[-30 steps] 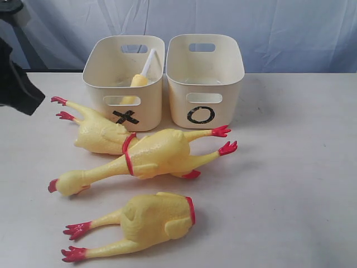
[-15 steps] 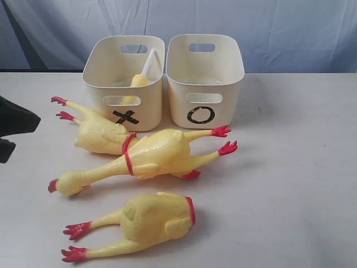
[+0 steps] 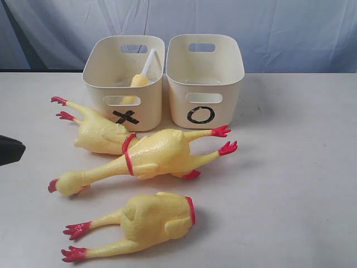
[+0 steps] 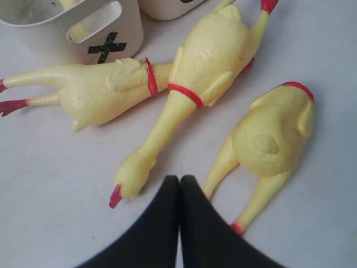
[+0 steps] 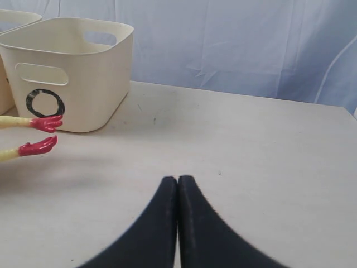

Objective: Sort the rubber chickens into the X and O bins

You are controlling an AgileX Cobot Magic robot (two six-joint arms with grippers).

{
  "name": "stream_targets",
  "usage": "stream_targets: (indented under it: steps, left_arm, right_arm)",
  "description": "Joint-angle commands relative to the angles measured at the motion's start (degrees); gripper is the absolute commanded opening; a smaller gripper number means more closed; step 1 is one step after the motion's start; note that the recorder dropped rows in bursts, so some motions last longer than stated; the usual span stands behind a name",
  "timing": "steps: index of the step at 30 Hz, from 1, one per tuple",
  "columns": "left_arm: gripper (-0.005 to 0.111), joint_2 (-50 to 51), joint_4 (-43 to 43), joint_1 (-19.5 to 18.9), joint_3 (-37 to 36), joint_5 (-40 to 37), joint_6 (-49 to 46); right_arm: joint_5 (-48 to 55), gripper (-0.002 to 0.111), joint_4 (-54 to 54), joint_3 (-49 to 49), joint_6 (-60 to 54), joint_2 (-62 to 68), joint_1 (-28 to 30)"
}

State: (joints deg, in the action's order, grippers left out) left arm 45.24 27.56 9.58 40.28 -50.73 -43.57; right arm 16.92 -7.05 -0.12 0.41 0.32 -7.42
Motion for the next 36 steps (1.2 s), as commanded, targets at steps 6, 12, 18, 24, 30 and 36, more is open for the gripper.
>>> stream_targets:
  steps: [6, 12, 18, 24, 30, 36]
  left_arm:
    - [0.0, -1.32, 0.93, 0.31, -3.68, 0.92, 0.0]
    - [0.0, -1.32, 1.14, 0.31, -4.11, 2.36, 0.0]
    - [0.0, -1.32, 1.14, 0.31, -4.11, 2.36, 0.0]
    - [0.0, -1.32, 0.75, 0.31, -4.11, 4.33, 1.24]
    - [0.0, -3.7, 0.52, 0.31, -4.8, 9.86, 3.12]
    - [0.0, -9.64, 0.88, 0.31, -8.76, 13.52, 3.12]
  right_arm:
    - [-4.3, 0.0, 0.78, 0.12, 0.09, -0.32, -0.06]
    - [-15.72, 0.0, 6.11, 0.12, 0.5, -0.32, -0.06]
    - [-17.82, 0.0, 6.11, 0.12, 0.67, -0.32, -0.06]
    - [-27.36, 0.0, 9.89, 0.12, 2.58, -0.32, -0.06]
    - [-27.77, 0.0, 15.65, 0.12, 15.42, -0.32, -0.06]
    - [-12.85, 0.0, 15.15, -5.41, 16.76, 0.04, -0.06]
